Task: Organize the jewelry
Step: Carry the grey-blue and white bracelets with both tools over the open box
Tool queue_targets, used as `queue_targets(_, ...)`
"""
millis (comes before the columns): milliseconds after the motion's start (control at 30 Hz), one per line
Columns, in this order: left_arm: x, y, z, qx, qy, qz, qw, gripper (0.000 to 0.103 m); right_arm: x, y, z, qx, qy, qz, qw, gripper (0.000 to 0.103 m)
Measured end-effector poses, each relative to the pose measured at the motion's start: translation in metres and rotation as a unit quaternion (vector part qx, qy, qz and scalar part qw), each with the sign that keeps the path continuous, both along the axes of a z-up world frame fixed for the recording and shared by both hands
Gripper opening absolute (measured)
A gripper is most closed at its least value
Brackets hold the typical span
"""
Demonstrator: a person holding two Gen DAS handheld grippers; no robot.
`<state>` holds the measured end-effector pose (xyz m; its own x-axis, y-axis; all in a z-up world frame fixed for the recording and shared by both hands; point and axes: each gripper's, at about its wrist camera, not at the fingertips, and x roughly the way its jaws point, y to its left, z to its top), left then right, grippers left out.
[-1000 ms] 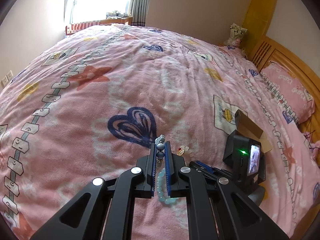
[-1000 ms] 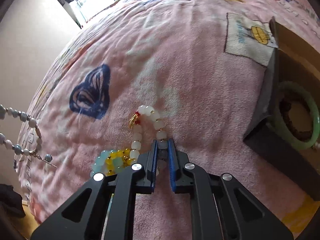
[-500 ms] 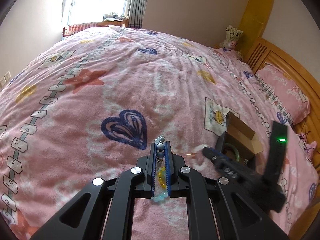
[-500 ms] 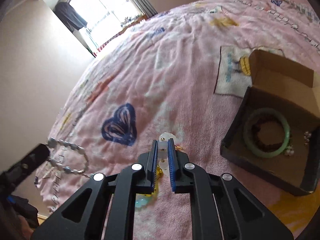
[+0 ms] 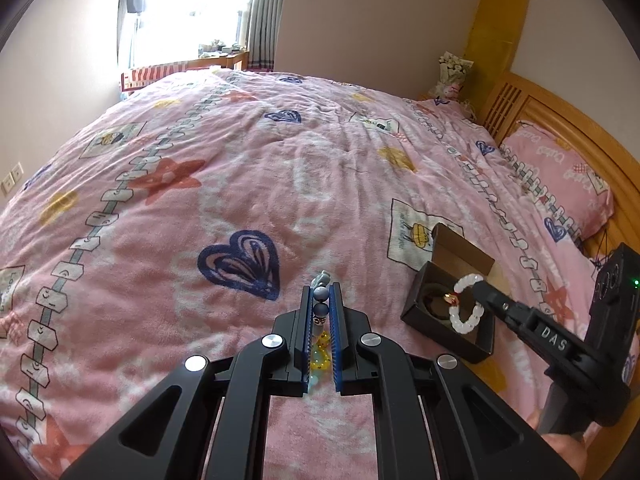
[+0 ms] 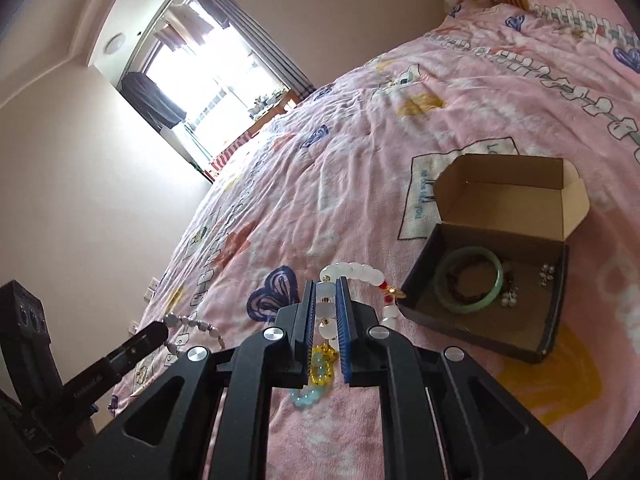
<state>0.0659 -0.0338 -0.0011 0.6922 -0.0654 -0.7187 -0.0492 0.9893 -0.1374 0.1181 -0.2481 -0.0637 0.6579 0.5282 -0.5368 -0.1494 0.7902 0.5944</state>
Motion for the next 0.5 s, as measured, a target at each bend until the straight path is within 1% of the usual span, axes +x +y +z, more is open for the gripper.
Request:
queue_targets(133, -0.005, -0.009, 0.005, -0.001, -0.004, -0.009, 1.0000, 0.009, -0.008, -0.007, 0.006, 0.006, -0.007, -0.002, 1.000, 0.011)
queue_targets(333, -0.005, -0.024, 0.012, 0.008, -0.010, -0.024, 0.9996, 0.009, -0.016, -0.024, 0.017, 0.009, -0.023, -0.014, 1.000, 0.011)
queue_targets(500, 0.001, -0.040, 0.006, 0.001, -0.004, -0.038, 0.9993, 0.009, -0.015, -0.043, 0.012, 0.024, -0.015, -0.031, 0.999, 0.011)
